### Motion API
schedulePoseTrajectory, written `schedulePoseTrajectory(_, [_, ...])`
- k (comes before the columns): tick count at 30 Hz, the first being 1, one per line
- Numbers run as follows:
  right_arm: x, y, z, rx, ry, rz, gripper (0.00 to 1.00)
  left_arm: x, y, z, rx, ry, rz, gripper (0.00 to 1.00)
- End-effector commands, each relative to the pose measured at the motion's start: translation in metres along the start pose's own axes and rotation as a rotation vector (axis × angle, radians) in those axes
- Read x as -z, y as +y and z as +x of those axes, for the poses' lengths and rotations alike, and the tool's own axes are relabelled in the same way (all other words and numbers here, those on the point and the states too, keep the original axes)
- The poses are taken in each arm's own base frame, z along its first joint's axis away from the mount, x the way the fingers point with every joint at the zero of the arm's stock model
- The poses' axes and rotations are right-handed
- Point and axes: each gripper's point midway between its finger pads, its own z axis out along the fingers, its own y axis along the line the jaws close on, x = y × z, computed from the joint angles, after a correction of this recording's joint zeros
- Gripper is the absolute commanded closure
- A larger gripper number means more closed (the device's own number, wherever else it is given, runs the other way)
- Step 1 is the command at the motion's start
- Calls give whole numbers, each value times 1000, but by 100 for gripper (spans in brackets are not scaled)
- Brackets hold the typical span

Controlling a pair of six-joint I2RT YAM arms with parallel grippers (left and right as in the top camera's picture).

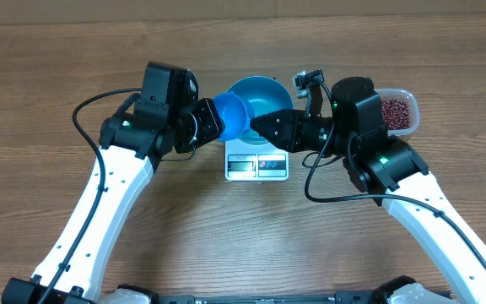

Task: Scoop item into bowl and weigh 150g on scale
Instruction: 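Grasp the scoop handle with the right gripper above the bowl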

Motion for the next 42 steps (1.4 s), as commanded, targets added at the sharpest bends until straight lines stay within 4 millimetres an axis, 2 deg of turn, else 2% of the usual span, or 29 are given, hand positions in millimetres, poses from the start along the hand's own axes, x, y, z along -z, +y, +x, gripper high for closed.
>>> schedulePoseTrajectory(1, [2, 11, -9, 17, -17, -21, 73, 2, -9, 1, -36, 5, 27, 96])
schedulePoseTrajectory(12, [2, 11, -9, 16, -16, -20, 78, 2, -8, 2, -33, 10, 23, 96])
schedulePoseTrajectory(30, [2, 11, -10, -3, -20, -23, 80, 2, -9, 1, -16, 7, 28, 96])
schedulePoseTrajectory(34, [3, 13, -13, -10, -30, -30, 86, 2, -10, 2, -5, 11, 33, 96])
schedulePoseTrajectory(37, [3, 14, -13, -22, -32, -32, 96, 2, -10, 2, -5, 11, 33, 96])
schedulePoseTrajectory(39, [3, 14, -13, -22, -32, -32, 96, 2, -10, 2, -5, 11, 32, 96])
schedulePoseTrajectory(41, [3, 14, -13, -22, -32, -32, 96, 2, -10, 2, -6, 11, 33, 91])
schedulePoseTrajectory(42, [3, 14, -13, -22, -32, -32, 96, 2, -10, 2, -6, 11, 33, 84])
